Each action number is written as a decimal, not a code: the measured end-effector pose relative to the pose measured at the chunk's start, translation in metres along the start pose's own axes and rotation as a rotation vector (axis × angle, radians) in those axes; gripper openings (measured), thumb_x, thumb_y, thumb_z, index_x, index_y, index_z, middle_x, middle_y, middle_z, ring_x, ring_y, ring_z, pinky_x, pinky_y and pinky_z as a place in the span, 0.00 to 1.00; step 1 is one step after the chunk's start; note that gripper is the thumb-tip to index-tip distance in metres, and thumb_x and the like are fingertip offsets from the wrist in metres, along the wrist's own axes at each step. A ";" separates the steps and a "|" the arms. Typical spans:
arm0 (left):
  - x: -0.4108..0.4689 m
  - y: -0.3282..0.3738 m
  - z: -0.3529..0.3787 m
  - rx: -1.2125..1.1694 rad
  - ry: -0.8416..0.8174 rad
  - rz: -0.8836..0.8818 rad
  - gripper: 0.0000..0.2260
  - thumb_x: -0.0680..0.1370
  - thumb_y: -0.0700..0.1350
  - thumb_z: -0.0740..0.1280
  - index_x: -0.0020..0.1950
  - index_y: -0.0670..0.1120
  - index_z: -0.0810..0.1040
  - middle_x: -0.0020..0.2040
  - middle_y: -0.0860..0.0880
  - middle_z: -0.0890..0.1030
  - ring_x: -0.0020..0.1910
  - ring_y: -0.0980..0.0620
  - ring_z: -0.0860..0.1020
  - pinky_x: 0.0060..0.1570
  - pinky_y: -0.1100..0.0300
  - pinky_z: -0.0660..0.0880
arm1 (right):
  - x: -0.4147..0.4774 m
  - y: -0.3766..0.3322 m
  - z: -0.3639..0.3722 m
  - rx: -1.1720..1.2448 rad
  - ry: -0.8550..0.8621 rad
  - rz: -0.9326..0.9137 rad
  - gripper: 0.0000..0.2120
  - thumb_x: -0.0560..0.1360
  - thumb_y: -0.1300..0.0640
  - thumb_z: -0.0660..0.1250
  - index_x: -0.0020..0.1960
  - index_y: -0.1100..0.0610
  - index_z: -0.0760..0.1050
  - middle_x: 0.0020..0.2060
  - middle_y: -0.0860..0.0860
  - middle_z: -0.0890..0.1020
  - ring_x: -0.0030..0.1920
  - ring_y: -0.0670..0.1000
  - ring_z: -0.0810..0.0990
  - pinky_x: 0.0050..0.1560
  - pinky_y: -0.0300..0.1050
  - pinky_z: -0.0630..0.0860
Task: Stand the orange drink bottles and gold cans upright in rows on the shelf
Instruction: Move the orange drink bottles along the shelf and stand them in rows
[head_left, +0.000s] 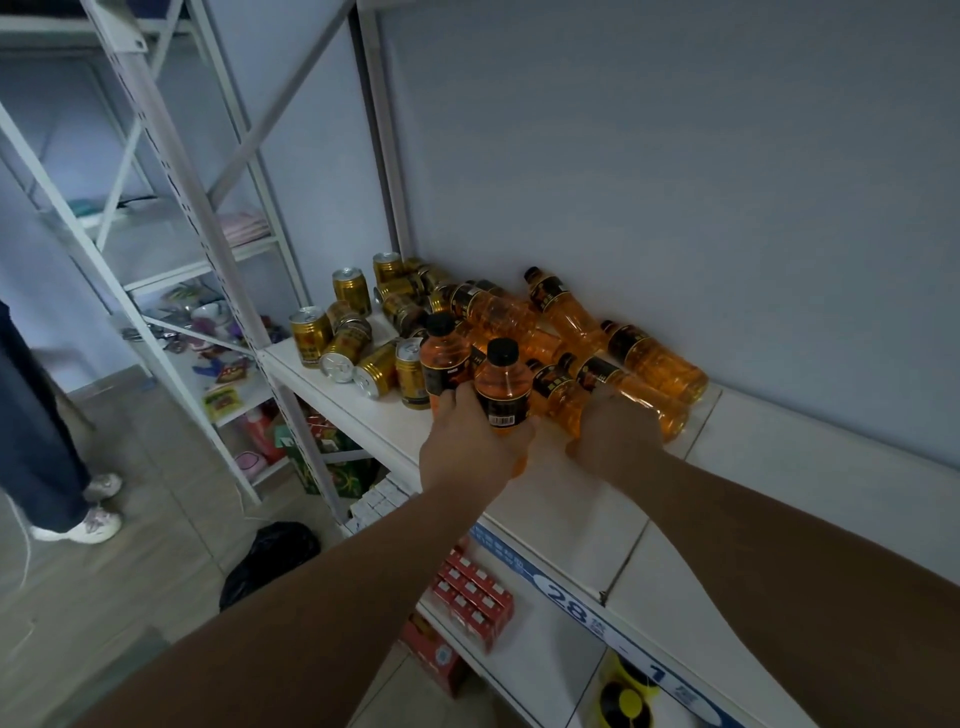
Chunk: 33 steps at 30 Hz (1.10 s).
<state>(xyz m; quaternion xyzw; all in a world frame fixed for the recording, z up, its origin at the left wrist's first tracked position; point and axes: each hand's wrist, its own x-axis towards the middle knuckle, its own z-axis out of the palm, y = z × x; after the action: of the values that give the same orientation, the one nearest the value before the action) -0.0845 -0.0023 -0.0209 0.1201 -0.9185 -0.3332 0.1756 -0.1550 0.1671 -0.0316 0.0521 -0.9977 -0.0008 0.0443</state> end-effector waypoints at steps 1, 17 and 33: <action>0.001 0.001 0.000 -0.012 -0.004 0.001 0.29 0.70 0.67 0.70 0.63 0.53 0.69 0.55 0.56 0.68 0.55 0.49 0.76 0.49 0.52 0.71 | -0.001 0.001 0.002 0.013 0.009 -0.002 0.33 0.73 0.43 0.70 0.68 0.62 0.65 0.53 0.55 0.80 0.51 0.56 0.81 0.41 0.46 0.73; -0.007 0.049 0.010 -0.143 -0.181 0.268 0.22 0.68 0.68 0.73 0.51 0.54 0.79 0.44 0.56 0.83 0.43 0.53 0.82 0.42 0.53 0.81 | -0.076 0.062 0.008 0.322 0.228 0.185 0.28 0.72 0.44 0.68 0.67 0.55 0.68 0.57 0.54 0.78 0.56 0.57 0.76 0.53 0.51 0.72; -0.096 0.181 0.090 -0.321 -0.475 0.622 0.21 0.65 0.72 0.69 0.46 0.58 0.79 0.39 0.59 0.82 0.39 0.58 0.80 0.39 0.54 0.80 | -0.221 0.172 -0.028 0.898 0.746 0.819 0.29 0.73 0.53 0.76 0.69 0.47 0.67 0.57 0.49 0.71 0.57 0.56 0.75 0.58 0.56 0.77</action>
<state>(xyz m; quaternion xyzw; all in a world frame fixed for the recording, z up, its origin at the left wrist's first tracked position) -0.0519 0.2171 0.0103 -0.2719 -0.8624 -0.4217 0.0676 0.0485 0.3615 -0.0221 -0.3170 -0.7592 0.4450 0.3537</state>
